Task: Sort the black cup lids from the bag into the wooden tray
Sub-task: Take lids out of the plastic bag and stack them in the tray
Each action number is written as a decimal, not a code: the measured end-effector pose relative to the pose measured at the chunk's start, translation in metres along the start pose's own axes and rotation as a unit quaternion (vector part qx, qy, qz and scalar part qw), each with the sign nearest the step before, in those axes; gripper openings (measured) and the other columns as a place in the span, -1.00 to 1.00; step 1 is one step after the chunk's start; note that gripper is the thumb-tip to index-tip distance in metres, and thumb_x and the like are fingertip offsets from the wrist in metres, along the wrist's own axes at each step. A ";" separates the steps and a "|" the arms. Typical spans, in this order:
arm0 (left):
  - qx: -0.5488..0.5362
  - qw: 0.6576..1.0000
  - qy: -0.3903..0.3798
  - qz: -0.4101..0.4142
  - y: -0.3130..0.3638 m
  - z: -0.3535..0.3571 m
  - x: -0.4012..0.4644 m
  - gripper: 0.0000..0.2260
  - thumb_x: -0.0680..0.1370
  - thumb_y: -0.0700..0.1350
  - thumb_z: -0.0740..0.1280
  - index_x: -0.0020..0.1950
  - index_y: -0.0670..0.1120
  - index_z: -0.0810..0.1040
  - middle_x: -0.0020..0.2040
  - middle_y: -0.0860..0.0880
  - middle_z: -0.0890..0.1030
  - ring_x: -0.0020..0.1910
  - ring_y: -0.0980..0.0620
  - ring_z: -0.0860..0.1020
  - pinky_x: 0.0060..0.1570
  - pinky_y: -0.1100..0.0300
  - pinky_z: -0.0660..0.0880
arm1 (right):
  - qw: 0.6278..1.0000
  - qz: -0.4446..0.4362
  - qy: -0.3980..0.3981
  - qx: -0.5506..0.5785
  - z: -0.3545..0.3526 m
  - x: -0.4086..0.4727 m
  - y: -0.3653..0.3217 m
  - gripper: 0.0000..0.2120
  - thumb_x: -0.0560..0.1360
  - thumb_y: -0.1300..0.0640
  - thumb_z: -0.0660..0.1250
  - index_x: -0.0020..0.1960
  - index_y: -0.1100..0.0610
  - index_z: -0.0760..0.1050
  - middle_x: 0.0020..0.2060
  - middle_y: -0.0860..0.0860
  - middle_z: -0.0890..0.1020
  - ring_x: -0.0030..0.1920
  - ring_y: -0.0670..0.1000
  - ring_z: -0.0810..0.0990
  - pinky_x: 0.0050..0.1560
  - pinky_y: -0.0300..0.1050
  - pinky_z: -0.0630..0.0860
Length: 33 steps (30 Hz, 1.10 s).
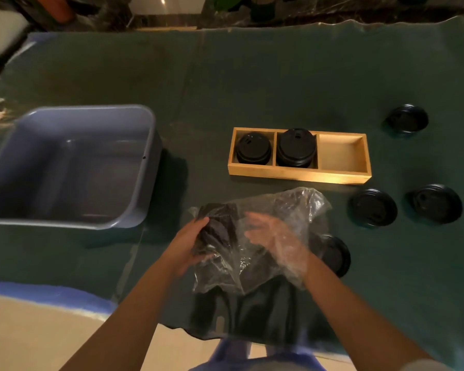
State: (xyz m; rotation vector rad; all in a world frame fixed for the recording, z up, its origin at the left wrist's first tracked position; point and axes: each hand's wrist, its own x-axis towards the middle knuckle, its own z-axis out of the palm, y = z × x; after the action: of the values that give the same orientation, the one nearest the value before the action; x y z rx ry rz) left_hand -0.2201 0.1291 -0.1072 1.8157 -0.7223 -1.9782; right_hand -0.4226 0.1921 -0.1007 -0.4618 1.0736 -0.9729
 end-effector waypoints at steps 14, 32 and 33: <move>0.075 0.994 -0.066 0.053 -0.003 -0.008 -0.017 -0.72 0.57 -0.03 0.22 -0.22 -0.04 0.67 -0.23 -0.06 0.66 -0.19 -0.01 0.59 -0.01 0.01 0.54 | 0.947 -0.057 0.127 -0.291 0.063 0.028 0.023 -0.18 0.24 -0.06 0.53 0.36 0.06 0.19 0.03 -0.14 0.44 0.02 -0.11 0.48 -0.09 -0.36 0.38; 0.026 0.959 0.194 0.205 -0.003 -0.046 0.007 -0.83 0.54 -0.19 0.26 0.02 -0.12 0.63 -0.13 -0.10 0.67 -0.22 0.00 0.61 -0.41 0.33 0.53 | 0.972 -0.012 0.224 -0.069 -0.014 -0.010 0.000 -0.60 0.32 0.30 0.47 0.07 0.03 0.46 -0.03 0.07 0.60 -0.02 0.06 0.61 -0.02 -0.03 0.57; 0.027 0.954 0.212 0.209 -0.004 -0.054 0.008 -0.82 0.54 -0.19 0.26 0.04 -0.12 0.63 -0.12 -0.11 0.67 -0.23 0.01 0.61 -0.42 0.33 0.53 | 0.971 -0.018 0.232 -0.062 -0.022 -0.017 -0.004 -0.60 0.33 0.31 0.46 0.08 0.03 0.45 -0.06 0.06 0.61 -0.04 0.05 0.62 -0.02 -0.04 0.57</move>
State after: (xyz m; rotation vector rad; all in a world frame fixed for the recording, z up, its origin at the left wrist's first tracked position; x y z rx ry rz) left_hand -0.1676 0.1210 -0.1190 1.8418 -0.9279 -1.2589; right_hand -0.4462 0.2073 -0.0983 -0.3622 1.5577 -1.0783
